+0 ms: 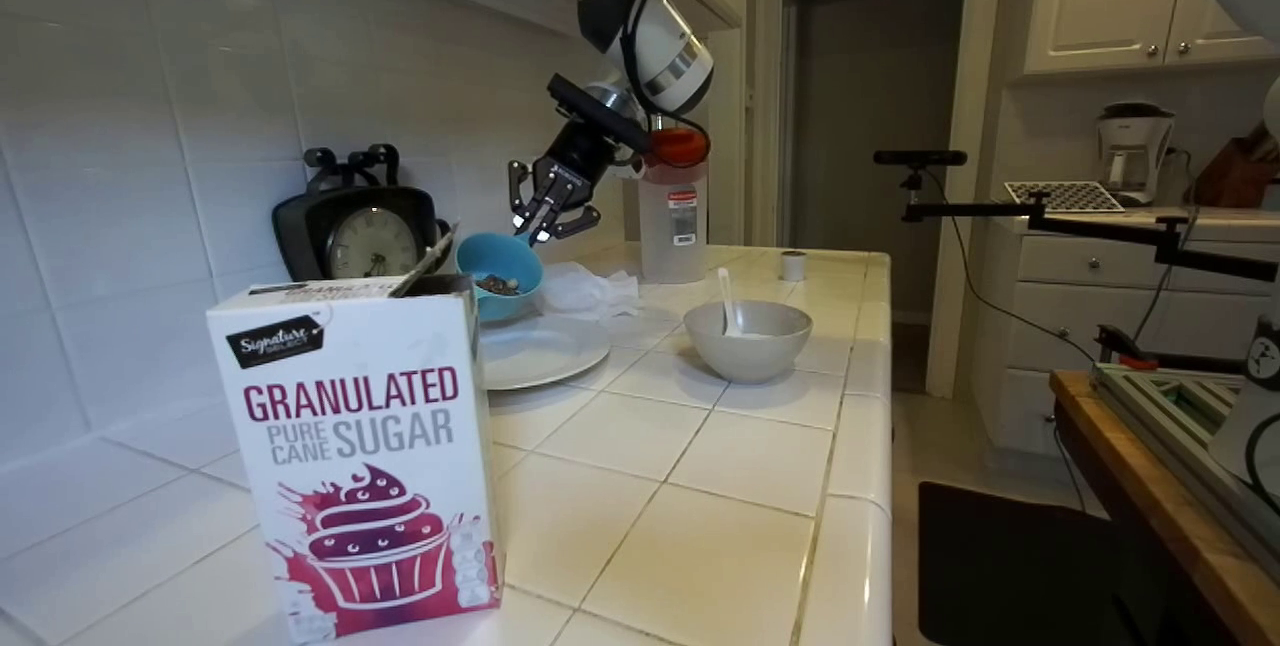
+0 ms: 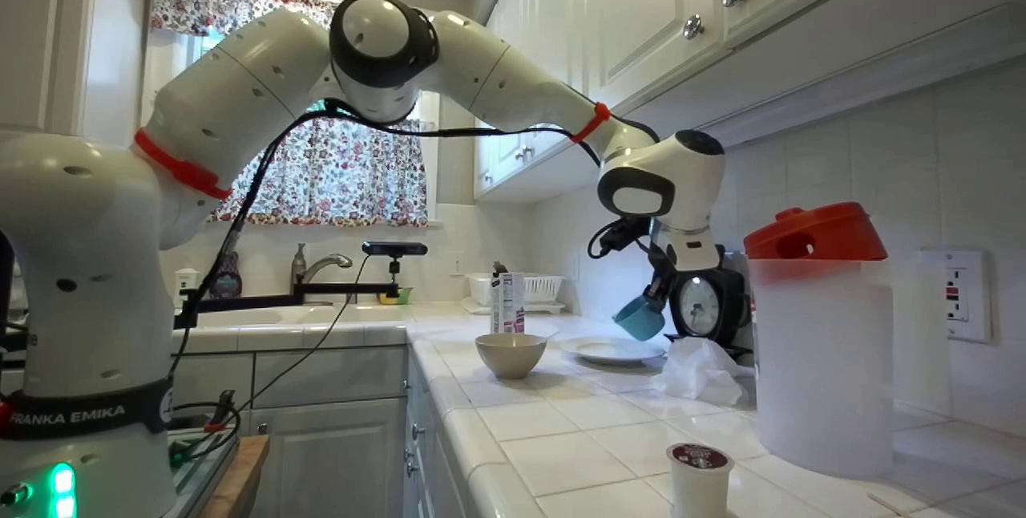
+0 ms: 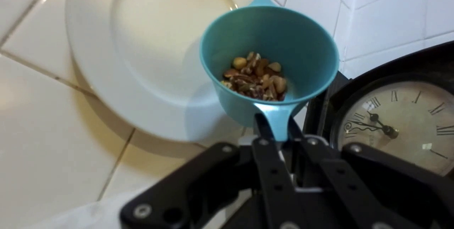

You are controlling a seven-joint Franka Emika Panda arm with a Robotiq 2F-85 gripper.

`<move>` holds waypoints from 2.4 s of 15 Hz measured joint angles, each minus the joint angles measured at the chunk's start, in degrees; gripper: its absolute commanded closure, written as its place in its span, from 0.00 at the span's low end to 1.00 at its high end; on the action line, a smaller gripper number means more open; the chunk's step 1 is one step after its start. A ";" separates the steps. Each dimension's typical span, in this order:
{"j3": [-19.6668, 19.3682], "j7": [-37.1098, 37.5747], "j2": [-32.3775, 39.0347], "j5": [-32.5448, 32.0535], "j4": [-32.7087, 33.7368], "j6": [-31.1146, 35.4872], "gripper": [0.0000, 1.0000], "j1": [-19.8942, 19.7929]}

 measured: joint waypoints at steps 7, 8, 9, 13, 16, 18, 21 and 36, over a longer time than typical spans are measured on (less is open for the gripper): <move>0.77 -1.77 0.04 -2.32 -0.68 8.44 0.97 1.81; 0.85 -2.11 0.04 -2.66 -0.86 9.27 0.97 1.94; 0.99 -2.42 0.03 -2.90 -1.06 9.95 0.97 1.99; 1.74 -4.45 -1.09 -3.01 -3.13 11.58 0.97 1.99; 2.44 -6.13 -3.85 -3.01 -5.83 11.94 0.97 1.97; 2.79 -7.22 -6.18 -2.98 -8.18 12.87 0.97 1.96; 2.94 -8.58 -8.72 -2.86 -11.76 14.72 0.97 1.94; 3.08 -9.96 -11.59 -2.81 -16.01 14.73 0.97 1.82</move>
